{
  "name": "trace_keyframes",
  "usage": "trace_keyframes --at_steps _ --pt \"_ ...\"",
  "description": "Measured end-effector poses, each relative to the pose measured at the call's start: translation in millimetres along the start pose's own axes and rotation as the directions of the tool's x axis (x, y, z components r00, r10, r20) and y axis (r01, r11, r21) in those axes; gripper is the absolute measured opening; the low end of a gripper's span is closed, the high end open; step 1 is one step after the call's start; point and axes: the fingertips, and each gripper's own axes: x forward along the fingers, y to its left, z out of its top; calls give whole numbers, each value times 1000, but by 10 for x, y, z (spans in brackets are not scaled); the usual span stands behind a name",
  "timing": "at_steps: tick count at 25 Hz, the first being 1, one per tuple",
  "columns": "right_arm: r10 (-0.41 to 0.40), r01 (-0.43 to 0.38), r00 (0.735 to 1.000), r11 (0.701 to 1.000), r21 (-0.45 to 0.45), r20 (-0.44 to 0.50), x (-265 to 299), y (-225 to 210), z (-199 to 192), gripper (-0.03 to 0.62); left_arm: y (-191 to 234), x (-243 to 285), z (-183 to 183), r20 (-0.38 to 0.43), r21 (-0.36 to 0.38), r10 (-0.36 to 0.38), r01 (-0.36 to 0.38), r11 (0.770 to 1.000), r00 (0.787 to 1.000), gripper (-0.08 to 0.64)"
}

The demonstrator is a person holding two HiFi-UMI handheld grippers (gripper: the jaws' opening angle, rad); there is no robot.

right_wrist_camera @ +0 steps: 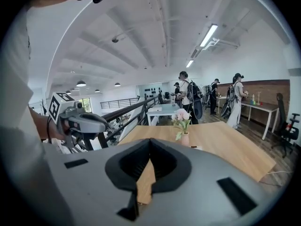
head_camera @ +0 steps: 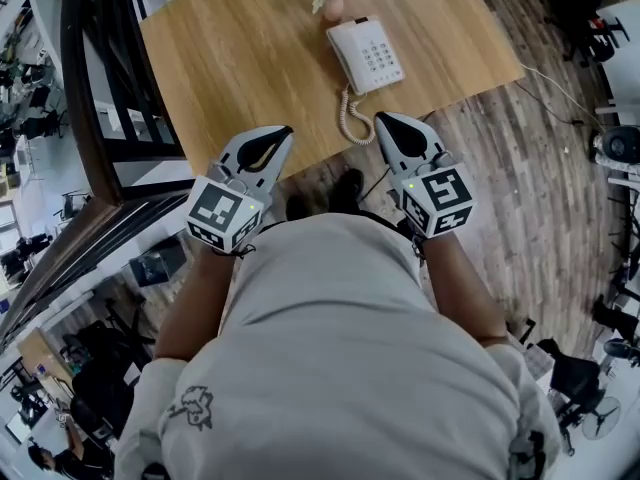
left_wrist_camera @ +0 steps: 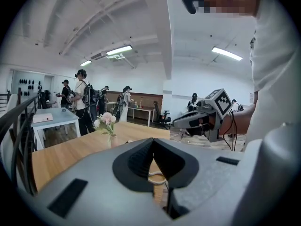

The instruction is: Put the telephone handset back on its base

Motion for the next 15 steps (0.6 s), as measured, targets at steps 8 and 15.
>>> trace_keyframes --at_steps 8,15 --pt "-27 26 999 999 44 22 -114 685 -77 6 -35 -631 -93 22 27 -40 39 999 999 6" --pt "-43 42 999 997 69 14 -264 972 -159 6 -125 -864 -207 26 13 -67 67 998 997 6"
